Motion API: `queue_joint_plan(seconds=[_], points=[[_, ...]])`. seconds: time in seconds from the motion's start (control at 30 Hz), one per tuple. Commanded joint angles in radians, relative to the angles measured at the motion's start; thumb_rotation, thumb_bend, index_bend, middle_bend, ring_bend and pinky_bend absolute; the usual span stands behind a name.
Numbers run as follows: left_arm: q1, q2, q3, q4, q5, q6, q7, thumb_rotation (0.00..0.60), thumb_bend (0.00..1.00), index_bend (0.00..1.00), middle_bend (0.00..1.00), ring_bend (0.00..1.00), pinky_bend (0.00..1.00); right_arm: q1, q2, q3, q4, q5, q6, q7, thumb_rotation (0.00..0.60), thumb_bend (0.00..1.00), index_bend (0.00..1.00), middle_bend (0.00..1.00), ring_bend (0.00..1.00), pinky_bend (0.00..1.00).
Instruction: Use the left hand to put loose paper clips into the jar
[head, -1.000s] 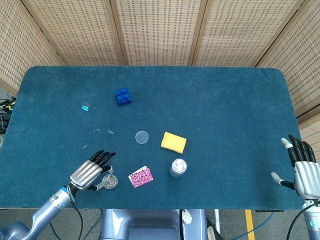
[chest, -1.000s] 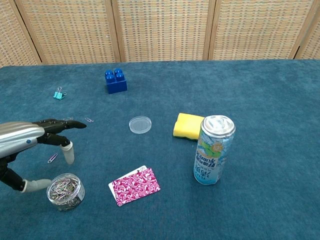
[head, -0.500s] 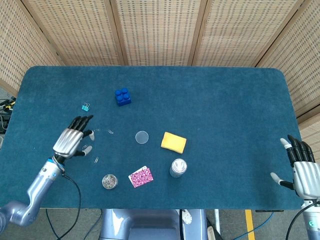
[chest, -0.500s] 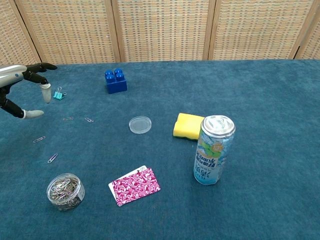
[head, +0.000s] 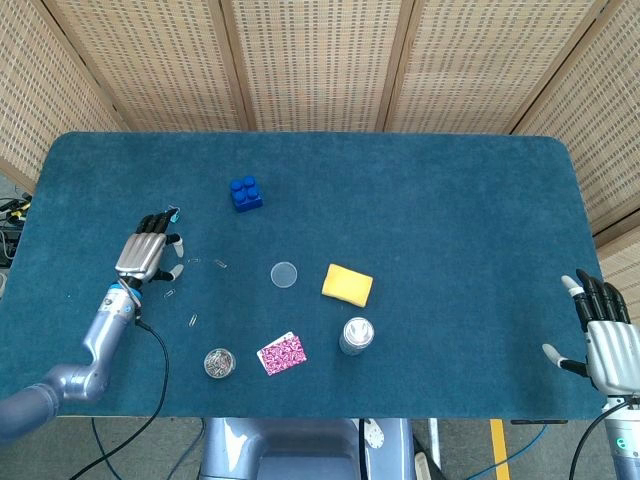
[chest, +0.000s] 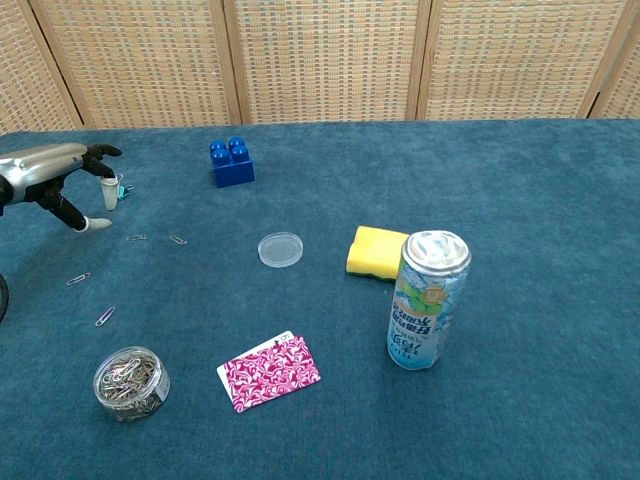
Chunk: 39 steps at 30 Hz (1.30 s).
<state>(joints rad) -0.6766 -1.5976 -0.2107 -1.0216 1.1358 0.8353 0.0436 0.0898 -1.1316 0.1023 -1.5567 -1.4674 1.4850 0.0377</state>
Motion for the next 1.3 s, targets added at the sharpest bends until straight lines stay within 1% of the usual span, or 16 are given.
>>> queue_joint_plan(seconds=[0.03,0.33,0.43,0.63,0.97,1.3], points=[[-0.022,-0.035,-0.012,0.049,-0.031,-0.027,0.024,0.6,0.32,0.55,0.0,0.0,0.0,0.001,0.0,0.001,0.001,0.003,-0.002,0.002,0.6,0.0,0.06,0.0,0.0,0.0],[-0.045,-0.08,-0.024,0.138,-0.078,-0.077,0.044,0.6,0.32,0.55,0.0,0.0,0.0,0.004,-0.001,0.005,0.009,0.015,-0.012,0.009,0.6,0.0,0.06,0.0,0.0,0.0],[-0.05,-0.091,-0.025,0.157,-0.085,-0.093,0.043,0.6,0.35,0.55,0.0,0.0,0.0,0.005,-0.002,0.006,0.011,0.019,-0.016,0.009,0.6,0.0,0.06,0.0,0.0,0.0],[-0.057,-0.105,-0.025,0.176,-0.083,-0.105,0.035,0.6,0.38,0.54,0.0,0.0,0.0,0.006,-0.002,0.006,0.01,0.022,-0.019,0.006,0.6,0.0,0.06,0.0,0.0,0.0],[-0.069,-0.125,-0.026,0.19,-0.083,-0.115,0.041,0.6,0.38,0.53,0.0,0.0,0.0,0.006,-0.001,0.008,0.011,0.025,-0.021,0.011,0.6,0.0,0.06,0.0,0.0,0.0],[-0.084,-0.155,-0.032,0.226,-0.108,-0.145,0.059,0.6,0.38,0.51,0.0,0.0,0.0,0.005,0.001,0.008,0.012,0.027,-0.02,0.014,0.6,0.0,0.06,0.0,0.0,0.0]])
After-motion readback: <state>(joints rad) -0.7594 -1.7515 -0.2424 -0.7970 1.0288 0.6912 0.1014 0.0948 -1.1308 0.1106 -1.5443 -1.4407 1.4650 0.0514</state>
